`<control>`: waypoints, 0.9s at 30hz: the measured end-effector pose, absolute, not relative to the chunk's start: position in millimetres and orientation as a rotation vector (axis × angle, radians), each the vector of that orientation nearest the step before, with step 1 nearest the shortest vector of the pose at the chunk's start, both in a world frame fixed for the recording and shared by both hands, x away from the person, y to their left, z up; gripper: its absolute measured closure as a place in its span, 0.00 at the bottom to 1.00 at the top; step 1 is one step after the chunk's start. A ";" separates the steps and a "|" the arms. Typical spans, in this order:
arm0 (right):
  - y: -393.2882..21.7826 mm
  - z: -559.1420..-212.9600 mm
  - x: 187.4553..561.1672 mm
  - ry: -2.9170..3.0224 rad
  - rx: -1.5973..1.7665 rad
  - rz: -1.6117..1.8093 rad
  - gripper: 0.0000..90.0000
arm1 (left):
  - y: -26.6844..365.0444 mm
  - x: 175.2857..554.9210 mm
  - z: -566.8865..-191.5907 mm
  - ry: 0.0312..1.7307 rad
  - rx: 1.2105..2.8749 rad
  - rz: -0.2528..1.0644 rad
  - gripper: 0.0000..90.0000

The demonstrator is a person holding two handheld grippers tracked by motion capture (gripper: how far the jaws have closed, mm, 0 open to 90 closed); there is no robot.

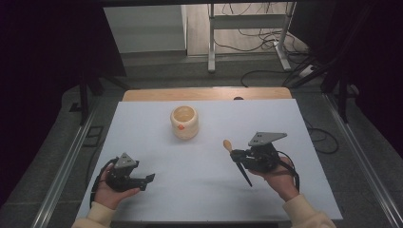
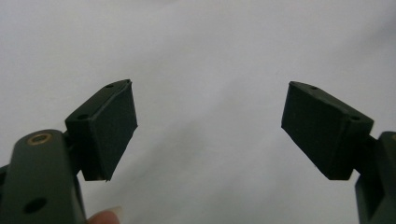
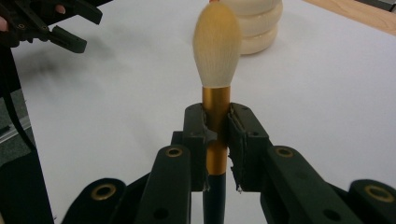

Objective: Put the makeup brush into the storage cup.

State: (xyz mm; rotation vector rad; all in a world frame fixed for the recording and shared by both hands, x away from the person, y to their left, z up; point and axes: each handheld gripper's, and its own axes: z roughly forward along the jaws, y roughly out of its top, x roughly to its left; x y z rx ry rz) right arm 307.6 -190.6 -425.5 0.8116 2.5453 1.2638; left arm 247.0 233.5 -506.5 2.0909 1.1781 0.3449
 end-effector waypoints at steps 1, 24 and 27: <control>-190.6 -425.5 307.6 2.545 0.812 1.264 0.87 | 231.9 247.3 -505.5 1.172 2.081 0.332 0.21; -176.3 -418.6 309.6 2.502 0.770 1.324 0.87 | 192.7 258.7 -471.9 1.077 1.864 0.189 0.22; -174.3 -417.7 309.7 2.498 0.766 1.332 0.87 | 189.2 259.2 -467.7 1.059 1.852 0.191 0.22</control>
